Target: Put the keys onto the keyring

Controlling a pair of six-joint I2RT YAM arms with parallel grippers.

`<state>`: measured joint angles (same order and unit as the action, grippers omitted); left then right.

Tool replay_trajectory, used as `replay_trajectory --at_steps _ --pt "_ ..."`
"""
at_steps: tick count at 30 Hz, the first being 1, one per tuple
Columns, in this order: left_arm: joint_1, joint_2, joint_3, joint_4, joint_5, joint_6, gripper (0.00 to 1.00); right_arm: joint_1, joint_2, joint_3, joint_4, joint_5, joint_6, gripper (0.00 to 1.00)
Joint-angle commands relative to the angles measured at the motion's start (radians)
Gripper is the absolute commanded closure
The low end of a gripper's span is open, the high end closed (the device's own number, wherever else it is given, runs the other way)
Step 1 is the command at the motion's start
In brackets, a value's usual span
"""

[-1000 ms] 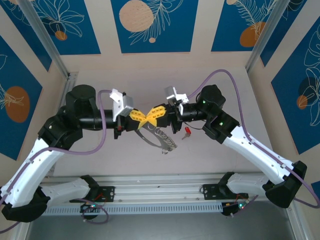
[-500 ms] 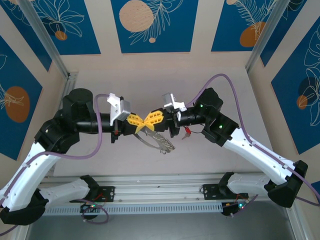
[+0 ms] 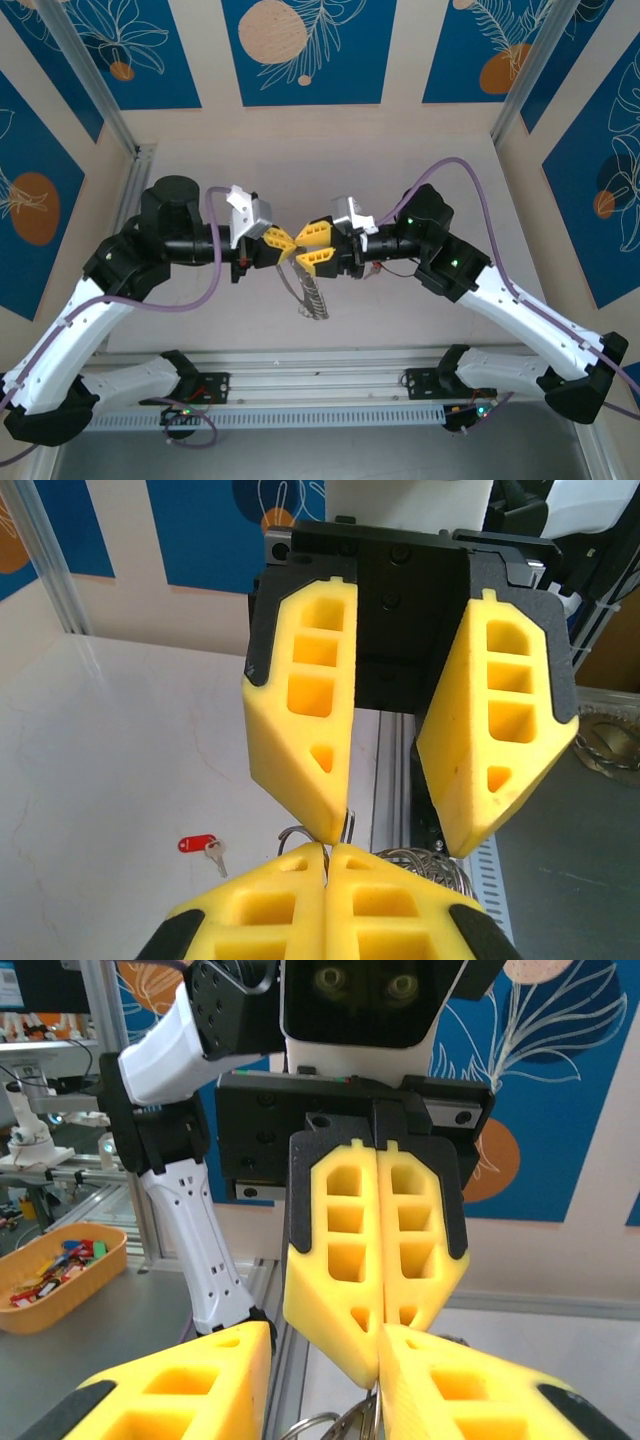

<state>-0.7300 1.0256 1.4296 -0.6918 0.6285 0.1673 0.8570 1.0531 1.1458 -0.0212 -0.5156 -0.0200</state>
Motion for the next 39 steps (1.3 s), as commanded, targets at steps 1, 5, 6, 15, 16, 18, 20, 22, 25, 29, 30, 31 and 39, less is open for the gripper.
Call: replay_trajectory --at_steps 1,5,6,15,16,18,20,22,25,29,30,31,39 --pt "-0.003 -0.002 0.0 0.037 -0.006 0.014 1.0 -0.025 -0.064 -0.012 -0.055 0.014 0.007 0.68" --pt "-0.002 0.001 0.002 0.02 0.012 0.037 1.0 -0.047 -0.083 -0.007 -0.083 0.013 0.028 0.68" --pt "-0.003 0.001 0.0 0.017 0.016 0.042 1.0 -0.047 -0.08 0.001 -0.1 0.019 0.024 0.68" --pt "-0.003 -0.005 0.032 -0.031 0.022 0.071 1.0 -0.043 -0.052 0.059 -0.26 0.046 -0.053 0.7" --pt "-0.002 -0.005 0.032 -0.032 0.025 0.072 1.0 -0.042 -0.048 0.06 -0.263 0.047 -0.057 0.7" --pt "-0.002 -0.004 0.03 -0.032 0.03 0.069 1.0 -0.042 -0.04 0.063 -0.255 0.046 -0.055 0.71" --pt "-0.002 -0.003 0.028 -0.029 0.032 0.068 1.0 -0.042 -0.029 0.072 -0.254 0.046 -0.054 0.71" --pt "-0.003 -0.004 0.028 -0.025 0.033 0.065 1.0 -0.041 -0.012 0.082 -0.264 0.049 -0.058 0.72" --pt "-0.002 -0.007 0.031 -0.021 0.035 0.062 1.0 -0.041 0.001 0.084 -0.274 0.053 -0.06 0.73" --pt "-0.003 -0.004 0.028 -0.022 0.037 0.06 1.0 -0.04 0.002 0.068 -0.248 0.046 -0.052 0.73" --pt "-0.002 -0.004 0.028 -0.02 0.037 0.06 1.0 -0.04 0.004 0.065 -0.246 0.046 -0.053 0.74" --pt "-0.002 -0.003 0.026 -0.019 0.038 0.059 1.0 -0.039 0.006 0.062 -0.244 0.046 -0.054 0.76" --pt "-0.002 0.002 0.023 -0.004 0.037 0.053 1.0 -0.04 0.016 0.056 -0.241 0.011 -0.081 0.89"
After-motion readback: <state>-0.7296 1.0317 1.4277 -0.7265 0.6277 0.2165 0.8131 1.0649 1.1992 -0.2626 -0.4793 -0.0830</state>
